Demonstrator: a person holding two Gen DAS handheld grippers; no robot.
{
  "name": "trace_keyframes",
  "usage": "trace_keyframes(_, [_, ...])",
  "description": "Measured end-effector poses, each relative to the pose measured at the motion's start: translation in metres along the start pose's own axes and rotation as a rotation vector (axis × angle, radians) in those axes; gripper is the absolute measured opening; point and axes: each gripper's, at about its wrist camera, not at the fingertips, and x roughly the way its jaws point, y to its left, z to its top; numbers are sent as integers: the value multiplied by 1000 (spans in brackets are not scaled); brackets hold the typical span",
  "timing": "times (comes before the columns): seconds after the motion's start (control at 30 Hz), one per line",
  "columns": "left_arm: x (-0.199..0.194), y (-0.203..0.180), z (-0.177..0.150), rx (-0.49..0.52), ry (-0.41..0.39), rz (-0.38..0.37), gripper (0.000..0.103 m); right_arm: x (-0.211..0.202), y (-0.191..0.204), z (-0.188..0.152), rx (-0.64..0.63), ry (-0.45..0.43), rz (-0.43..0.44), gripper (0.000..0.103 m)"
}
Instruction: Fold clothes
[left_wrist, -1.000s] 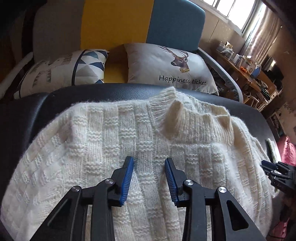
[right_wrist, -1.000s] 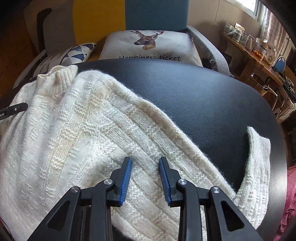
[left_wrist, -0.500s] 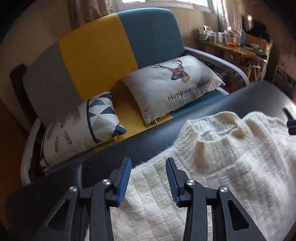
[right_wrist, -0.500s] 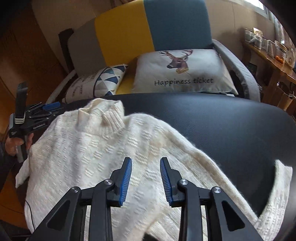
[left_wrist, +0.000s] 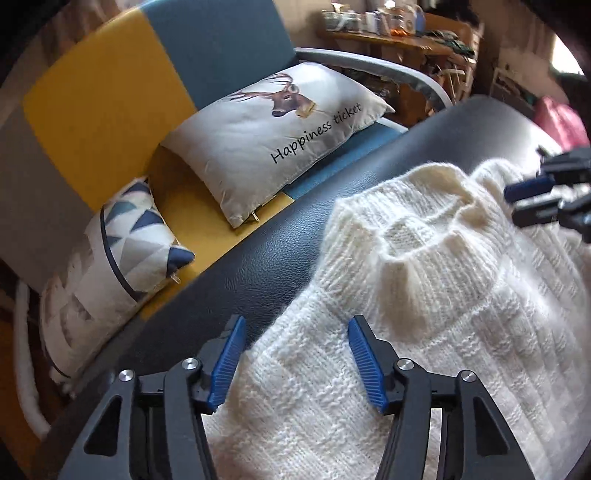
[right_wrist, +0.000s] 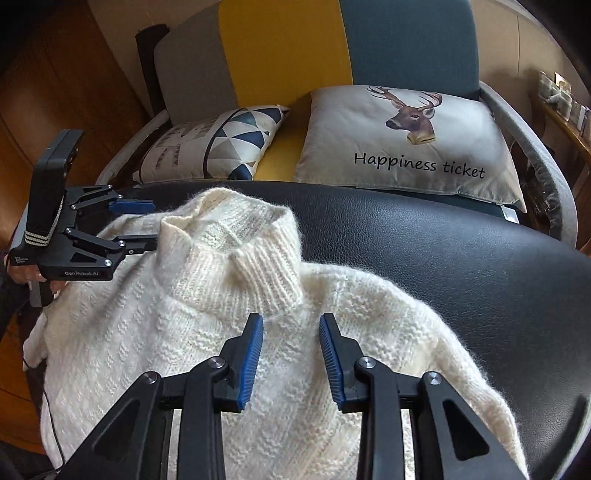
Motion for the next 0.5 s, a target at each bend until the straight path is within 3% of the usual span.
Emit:
trace_keyframes(0.03, [-1,2,-3,-29,-4,-24,43,2,-1,-1,-4,3,-16,32])
trace_keyframes(0.07, [-3,5,-5,-59,-9,-44,20,4,-1,-1,-10,6,-37,32])
trace_keyframes(0.1, [-7,8,-9,-94,-20,-41,11,5,-2,-1,-16,3,-53,32])
trace_keyframes(0.23, [-19,21,-34,-238,-76,9,11,14,0,-2,-44,-16,-97,32])
trace_keyframes(0.33, [-20,27,-46,-313,-83,-1,12,19,3,0,-56,-28,-127,32])
trace_keyframes(0.5, [-30,24,-44,-315,-92,19,17,16,-7,0,-8,-37,-80,32])
